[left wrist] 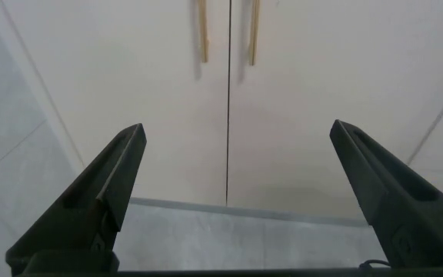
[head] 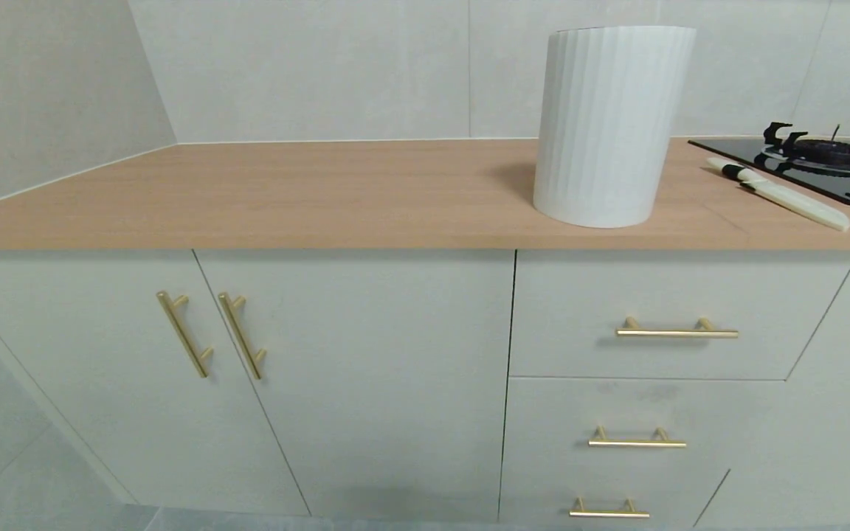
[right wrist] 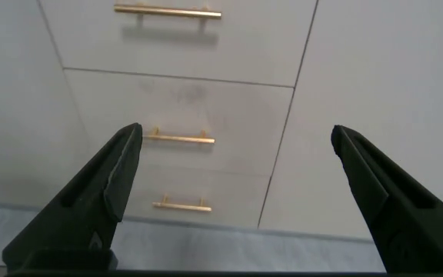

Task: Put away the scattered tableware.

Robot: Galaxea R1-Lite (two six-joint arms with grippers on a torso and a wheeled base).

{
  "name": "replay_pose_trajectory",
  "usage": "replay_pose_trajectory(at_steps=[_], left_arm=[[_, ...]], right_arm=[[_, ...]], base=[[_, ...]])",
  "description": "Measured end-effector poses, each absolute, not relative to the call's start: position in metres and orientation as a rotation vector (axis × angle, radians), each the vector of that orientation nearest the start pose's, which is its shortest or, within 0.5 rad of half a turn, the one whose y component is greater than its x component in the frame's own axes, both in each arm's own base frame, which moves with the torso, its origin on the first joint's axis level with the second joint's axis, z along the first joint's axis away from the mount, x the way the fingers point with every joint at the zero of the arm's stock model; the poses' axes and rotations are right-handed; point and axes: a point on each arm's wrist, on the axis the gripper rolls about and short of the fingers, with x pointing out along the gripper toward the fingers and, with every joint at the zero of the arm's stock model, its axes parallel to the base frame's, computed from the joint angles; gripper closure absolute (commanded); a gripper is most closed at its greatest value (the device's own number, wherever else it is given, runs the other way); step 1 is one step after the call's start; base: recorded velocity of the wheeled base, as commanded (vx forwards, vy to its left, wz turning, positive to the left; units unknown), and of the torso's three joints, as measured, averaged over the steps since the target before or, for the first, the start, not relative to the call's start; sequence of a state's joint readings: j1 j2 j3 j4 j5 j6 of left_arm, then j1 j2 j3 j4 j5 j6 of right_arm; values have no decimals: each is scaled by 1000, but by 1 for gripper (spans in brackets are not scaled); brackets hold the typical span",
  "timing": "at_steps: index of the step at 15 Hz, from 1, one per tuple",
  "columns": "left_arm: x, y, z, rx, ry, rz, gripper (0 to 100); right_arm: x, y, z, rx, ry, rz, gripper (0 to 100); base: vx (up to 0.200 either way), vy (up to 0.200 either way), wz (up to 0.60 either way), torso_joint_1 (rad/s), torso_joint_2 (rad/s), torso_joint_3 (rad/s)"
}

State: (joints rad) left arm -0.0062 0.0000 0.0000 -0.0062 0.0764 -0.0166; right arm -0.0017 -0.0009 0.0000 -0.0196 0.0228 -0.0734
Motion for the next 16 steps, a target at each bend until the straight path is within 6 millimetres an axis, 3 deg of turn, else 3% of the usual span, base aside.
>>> replay_pose_trajectory(at_steps=[2,6,8,16], left_arm=[[-23,2,76,-17,-7,71,0],[-23,2,76,-16,-7,71,0],[-23,2,76,-16,-8,70,0],[-23,2,76,-18,-8,71,0]], right_arm=[[-23,1,78,-74,-22,20,0],[-23,1,77,-74,-21,21,0],[-23,1,77,-74,-21,20,0],[-23,1,77,-74,-21,20,0]], base=[[200,0,0,2,0,0],[0,0,0,0,0,0],[0,0,-600,0,0,7],[0,0,0,0,0,0]])
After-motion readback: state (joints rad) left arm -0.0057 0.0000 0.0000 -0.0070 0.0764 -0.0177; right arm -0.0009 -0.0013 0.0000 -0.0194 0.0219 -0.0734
